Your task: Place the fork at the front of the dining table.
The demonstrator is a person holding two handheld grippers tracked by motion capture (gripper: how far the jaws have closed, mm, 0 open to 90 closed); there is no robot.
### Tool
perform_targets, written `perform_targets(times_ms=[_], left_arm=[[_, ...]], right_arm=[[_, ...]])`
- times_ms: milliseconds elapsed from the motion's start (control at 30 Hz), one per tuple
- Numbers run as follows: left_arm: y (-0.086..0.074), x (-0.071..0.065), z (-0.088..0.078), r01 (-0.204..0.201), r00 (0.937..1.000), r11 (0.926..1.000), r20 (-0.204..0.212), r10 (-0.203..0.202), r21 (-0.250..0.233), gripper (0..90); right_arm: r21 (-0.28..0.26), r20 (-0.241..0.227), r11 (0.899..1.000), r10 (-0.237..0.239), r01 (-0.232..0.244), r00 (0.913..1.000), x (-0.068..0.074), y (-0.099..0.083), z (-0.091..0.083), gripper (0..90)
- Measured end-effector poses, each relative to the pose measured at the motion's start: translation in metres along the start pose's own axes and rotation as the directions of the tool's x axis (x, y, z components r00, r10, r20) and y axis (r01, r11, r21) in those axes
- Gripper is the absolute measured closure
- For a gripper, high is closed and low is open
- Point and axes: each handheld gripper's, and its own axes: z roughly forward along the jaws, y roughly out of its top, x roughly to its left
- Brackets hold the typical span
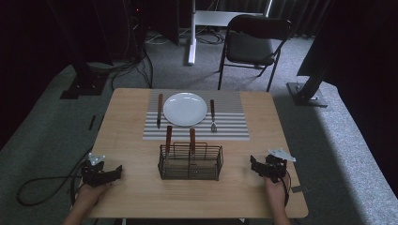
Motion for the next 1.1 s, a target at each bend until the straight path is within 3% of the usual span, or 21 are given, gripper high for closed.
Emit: perform_targets(times_ms=[467,567,733,967,1100], left_arm=[[0.0,0.0,0.0,0.002,1.0,1.0,-0.002,-0.002,0.0,7.4],[0.0,0.0,0.0,0.002,1.0,1.0,-0.003,-0.002,0.0,7.4],[0.0,-0.001,0.0,0.003,1.0,1.0,-0.004,-0.003,-0.001,7.4],[0.0,-0.001,0.0,0.005,1.0,1.0,-0.006,-0.005,0.0,7.4],[0.0,-0.002,0.0,0.01,0.9999,0.9999,-0.011,-0.01,-0.002,7.5]], right_arm=[[0.008,0.076,0.998,0.058,-0.059,0.9954,-0.032,-0.031,-0.022,14.0],[0.014,0.071,0.998,0.06,-0.061,0.9957,-0.037,-0.035,-0.024,14.0],[0.028,0.108,0.998,0.046,-0.05,0.9931,-0.042,-0.044,-0.027,13.9],[0.04,0.109,0.997,0.057,-0.062,0.9924,-0.044,-0.048,-0.029,14.2],[0.065,0.101,0.997,0.033,-0.039,0.9943,-0.042,-0.047,-0.027,14.4]])
